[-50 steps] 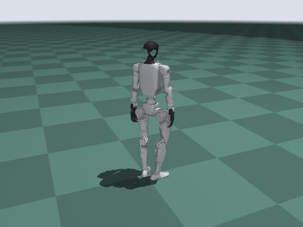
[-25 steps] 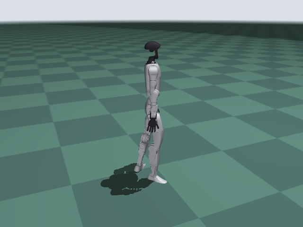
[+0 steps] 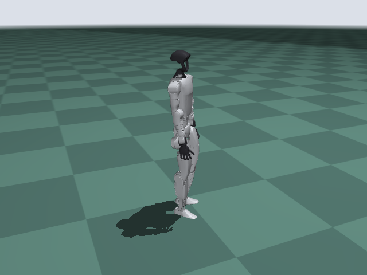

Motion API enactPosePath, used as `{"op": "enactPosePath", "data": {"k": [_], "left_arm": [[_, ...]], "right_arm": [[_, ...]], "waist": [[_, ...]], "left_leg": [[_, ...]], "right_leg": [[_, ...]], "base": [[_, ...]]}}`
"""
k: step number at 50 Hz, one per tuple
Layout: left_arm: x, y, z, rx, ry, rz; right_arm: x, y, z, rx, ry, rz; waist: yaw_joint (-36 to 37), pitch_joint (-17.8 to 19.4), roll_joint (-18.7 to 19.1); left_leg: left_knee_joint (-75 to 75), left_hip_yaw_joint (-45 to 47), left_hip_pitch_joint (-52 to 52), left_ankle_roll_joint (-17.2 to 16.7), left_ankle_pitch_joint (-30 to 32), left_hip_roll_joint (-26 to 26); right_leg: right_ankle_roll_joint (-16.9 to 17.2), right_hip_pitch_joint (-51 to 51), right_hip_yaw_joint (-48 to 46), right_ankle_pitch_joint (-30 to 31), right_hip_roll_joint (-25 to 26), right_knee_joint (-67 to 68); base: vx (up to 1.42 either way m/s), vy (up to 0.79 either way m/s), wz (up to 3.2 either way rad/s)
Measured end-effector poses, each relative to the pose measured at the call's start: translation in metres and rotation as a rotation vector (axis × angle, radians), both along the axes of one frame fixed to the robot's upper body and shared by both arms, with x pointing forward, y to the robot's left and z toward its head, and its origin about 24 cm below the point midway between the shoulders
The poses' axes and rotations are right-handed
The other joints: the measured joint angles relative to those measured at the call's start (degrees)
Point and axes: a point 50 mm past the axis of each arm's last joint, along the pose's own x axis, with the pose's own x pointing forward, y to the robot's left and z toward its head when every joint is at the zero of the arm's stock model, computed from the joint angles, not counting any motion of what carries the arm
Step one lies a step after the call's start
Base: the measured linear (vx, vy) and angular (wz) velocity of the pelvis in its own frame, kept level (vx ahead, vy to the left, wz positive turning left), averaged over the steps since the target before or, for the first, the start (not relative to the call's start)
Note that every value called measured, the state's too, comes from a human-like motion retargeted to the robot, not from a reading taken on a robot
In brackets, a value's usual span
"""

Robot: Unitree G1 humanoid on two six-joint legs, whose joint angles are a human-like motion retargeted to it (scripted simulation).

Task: In place motions

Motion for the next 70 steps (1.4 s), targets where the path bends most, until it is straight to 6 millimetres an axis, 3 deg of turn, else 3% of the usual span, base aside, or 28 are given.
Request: {"op": "enactPosePath", "data": {"k": [5,10,15,17,22,25,28,31,33,35,37,40,43,44,47,50,55,58,60,62,65,67,70], "left_arm": [[-0.018,0.013,0.001,0.047,0.016,0.058],[-0.031,0.018,0.002,0.059,0.061,0.116],[-0.021,0.01,0.001,0.034,0.047,0.159],[-0.017,0.008,0.001,0.038,0.031,0.165],[-0.012,0.009,0.001,0.066,0.005,0.152],[-0.016,0.013,0.001,0.089,0.026,0.148],[-0.03,0.017,0.002,0.11,0.067,0.188],[-0.044,0.017,0.004,0.112,0.11,0.247],[-0.052,0.016,0.004,0.114,0.136,0.281],[-0.058,0.015,0.005,0.121,0.156,0.298],[-0.073,0.01,0.007,0.117,0.204,0.312],[-0.086,0.004,0.009,0.096,0.267,0.299],[-0.079,0.005,0.008,0.093,0.253,0.27],[-0.074,0.007,0.007,0.092,0.235,0.262],[-0.06,0.018,0.006,0.102,0.18,0.255],[-0.049,0.029,0.006,0.13,0.141,0.254],[-0.026,0.044,0.008,0.154,0.086,0.212],[-0.017,0.046,0.008,0.156,0.06,0.186],[-0.014,0.048,0.008,0.165,0.049,0.169],[-0.013,0.049,0.009,0.19,0.038,0.154],[-0.01,0.044,0.008,0.224,0.03,0.132],[-0.012,0.039,0.007,0.217,0.032,0.154],[-0.01,0.032,0.005,0.169,0.027,0.168]], "right_arm": [[0.01,0.011,0.001,0.045,-0.044,0.061],[0.022,0.013,0.004,0.042,-0.088,0.15],[0.024,0.003,0.005,0.027,-0.103,0.124],[0.016,-0.002,0.004,0.016,-0.078,0.096],[-0.017,-0.012,-0.001,-0.036,0.043,0.022],[-0.039,-0.011,-0.003,-0.046,0.124,-0.004],[-0.063,-0.007,-0.004,-0.046,0.214,-0.003],[-0.073,-0.003,-0.004,-0.048,0.254,-0.001],[-0.075,-0.001,-0.004,-0.044,0.252,-0.011],[-0.075,-0.001,-0.004,-0.036,0.243,-0.021],[-0.079,-0.006,-0.004,-0.039,0.242,-0.024],[-0.082,-0.013,-0.003,-0.065,0.249,-0.052],[-0.074,-0.018,-0.003,-0.071,0.202,-0.105],[-0.069,-0.019,-0.003,-0.066,0.187,-0.105],[-0.056,-0.016,-0.003,-0.053,0.159,-0.074],[-0.047,-0.011,-0.003,-0.042,0.125,-0.036],[-0.035,-0.003,-0.004,-0.031,0.077,0.1],[-0.035,0.0,-0.004,-0.034,0.077,0.157],[-0.038,0.003,-0.005,-0.025,0.083,0.178],[-0.041,0.003,-0.005,-0.018,0.1,0.189],[-0.042,0.002,-0.005,-0.008,0.115,0.164],[-0.043,0.003,-0.005,-0.009,0.104,0.142],[-0.04,0.001,-0.005,-0.015,0.094,0.115]], "waist": [[2.45,0.74,-0.17],[4.46,2.71,-0.72],[8.29,3.51,-1.67],[9.8,3.64,-2.43],[10.5,3.22,-3.99],[9.11,2.06,-4.5],[9.79,0.52,-5.89],[11.2,-0.66,-6.48],[12.64,-1.4,-6.2],[13.92,-2.19,-5.03],[14.95,-3.92,-4.03],[14.53,-5.85,-2.12],[12.22,-6.0,2.57],[11.65,-5.49,3.25],[9.69,-3.88,2.6],[7.47,-3.38,1.58],[5.19,-2.51,-1.54],[4.6,-1.83,-4.61],[4.35,-1.38,-4.95],[7.06,-1.81,-6.38],[8.44,-2.03,-6.09],[7.88,-2.13,-5.97],[6.32,-2.2,-6.36]], "left_leg": [[-3.34,1.51,1.55,0.27,0.63,-0.71],[-1.9,-3.08,-1.1,0.98,2.14,-1.5],[-2.76,-7.6,-5.62,2.6,4.24,-4.31],[-4.36,1.23,-4.84,3.02,1.05,-2.95],[-5.5,27.59,-1.69,-0.2,-3.53,1.55],[-4.77,35.06,0.34,0.37,-3.14,2.94],[-2.89,37.14,1.8,2.74,-2.86,4.0],[-2.86,36.05,2.85,4.03,-1.8,3.22],[-4.52,34.09,3.52,3.67,0.03,1.89],[-7.68,32.82,4.11,0.29,-0.22,0.72],[-11.22,28.17,3.39,1.02,0.53,-1.55],[-10.96,21.08,0.7,1.38,0.86,-0.23],[-9.94,19.74,-0.14,1.78,0.84,4.18],[-9.79,18.36,-0.32,2.04,0.92,4.69],[-10.5,16.38,-0.17,2.87,1.7,3.51],[-10.49,12.6,-1.14,3.34,2.43,2.55],[-10.88,6.41,-1.83,3.67,2.91,-0.67],[-11.22,4.47,-0.57,3.59,2.59,-4.37],[-11.59,2.81,0.89,3.33,2.46,-4.83],[-11.43,4.69,1.58,3.07,1.73,-5.89],[-10.12,4.34,1.93,2.41,0.57,-5.26],[-7.66,4.68,2.17,1.6,-1.01,-4.35],[-1.18,5.71,1.11,0.68,-3.2,-3.25]], "right_leg": [[-1.19,-0.37,1.07,-0.4,1.15,1.2],[-2.07,1.32,-3.77,-0.5,0.51,-0.51],[-1.9,1.84,-13.48,-1.4,-1.75,-3.03],[-1.4,2.16,-18.83,-2.14,-3.34,-3.43],[0.8,4.73,-35.33,-5.08,-6.46,-4.42],[2.07,6.52,-42.37,-6.82,-7.11,-4.76],[3.66,7.87,-46.63,-8.33,-8.73,-3.49],[5.34,9.11,-51.25,-8.82,-9.62,-2.07],[6.4,10.13,-54.08,-8.92,-9.13,-1.58],[7.3,11.05,-55.88,-9.02,-7.61,-1.12],[7.91,12.36,-57.77,-7.57,-7.21,0.44],[6.12,12.48,-56.82,-2.55,-8.94,5.98],[-0.02,10.0,-51.61,1.1,-11.78,18.95],[-0.66,8.25,-47.61,0.92,-13.21,23.89],[2.29,0.81,-30.01,-1.17,-13.39,33.22],[4.98,-2.78,-20.15,-3.65,-8.22,31.67],[6.06,-4.64,-15.76,-8.57,-4.09,19.58],[8.28,-4.58,-15.69,-6.73,-4.18,9.33],[-0.94,-3.75,-18.34,-4.48,-2.21,4.85],[2.69,-1.57,-19.98,-6.67,-3.65,5.6],[3.86,-3.24,-10.31,-7.43,-1.75,6.69],[3.62,-1.49,-18.61,-7.05,-3.95,6.0],[3.92,-1.84,-13.63,-7.42,-3.81,5.88]], "base": [[0.02,-0.11,-0.17],[-0.01,-0.09,0.79],[-0.06,0.01,1.82],[0.02,0.07,2.5],[0.1,0.16,3.19],[0.27,0.25,3.19],[0.36,0.24,2.62],[0.36,0.31,1.9],[0.33,0.32,1.45],[0.45,0.43,1.12],[0.51,0.32,1.17],[0.42,0.33,1.3],[0.28,0.2,1.66],[0.35,0.15,1.42],[0.19,-0.01,1.44],[0.21,-0.07,1.48],[0.16,-0.14,1.19],[0.15,-0.14,0.87],[0.19,-0.14,0.47],[0.15,-0.08,-0.21],[0.07,-0.11,-0.01],[0.06,-0.1,-0.22],[0.03,-0.1,-0.23]]}}
